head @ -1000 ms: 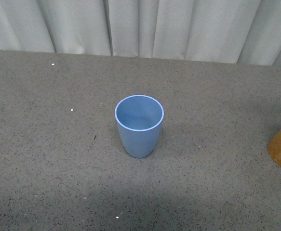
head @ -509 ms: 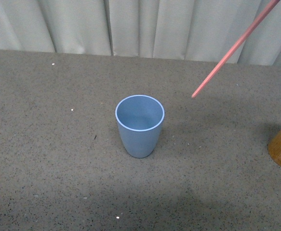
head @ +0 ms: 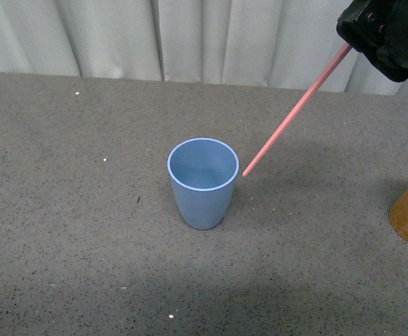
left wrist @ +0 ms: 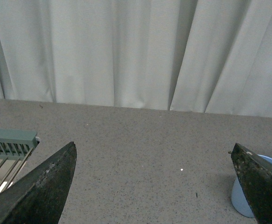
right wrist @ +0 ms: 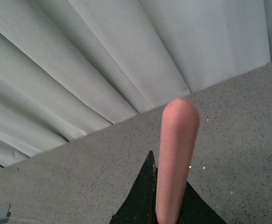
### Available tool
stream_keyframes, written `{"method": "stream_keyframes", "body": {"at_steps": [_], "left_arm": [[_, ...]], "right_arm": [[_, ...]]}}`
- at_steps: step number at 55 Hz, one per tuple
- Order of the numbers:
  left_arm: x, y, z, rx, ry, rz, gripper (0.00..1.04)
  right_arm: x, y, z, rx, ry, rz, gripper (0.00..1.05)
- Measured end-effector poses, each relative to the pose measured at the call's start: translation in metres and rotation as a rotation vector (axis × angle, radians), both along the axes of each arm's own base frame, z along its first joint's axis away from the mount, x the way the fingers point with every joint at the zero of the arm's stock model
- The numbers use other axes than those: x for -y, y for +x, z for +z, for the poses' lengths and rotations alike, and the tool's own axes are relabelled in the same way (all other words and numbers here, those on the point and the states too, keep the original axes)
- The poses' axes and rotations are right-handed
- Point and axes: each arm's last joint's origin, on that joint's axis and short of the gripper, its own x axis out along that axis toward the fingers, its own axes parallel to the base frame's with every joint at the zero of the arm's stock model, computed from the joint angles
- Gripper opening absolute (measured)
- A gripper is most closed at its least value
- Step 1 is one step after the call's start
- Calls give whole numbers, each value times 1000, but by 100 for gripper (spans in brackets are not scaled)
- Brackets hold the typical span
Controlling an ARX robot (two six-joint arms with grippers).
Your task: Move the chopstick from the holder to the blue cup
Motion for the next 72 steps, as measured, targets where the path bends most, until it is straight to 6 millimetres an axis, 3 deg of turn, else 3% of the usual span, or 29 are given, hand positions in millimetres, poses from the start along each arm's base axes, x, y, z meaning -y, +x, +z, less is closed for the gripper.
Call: {"method": "stream_keyframes", "body": {"at_steps": [27,47,72], "left_arm": [[0,0,0,0,0,0,98],[0,0,0,0,0,0,98],[0,0,0,0,0,0,98]], "right_arm": [[-9,14,9,24,21,10,1],[-28,30,2,-15,1,31,2],[-32,28,0,-23,-108,-53,72]]}}
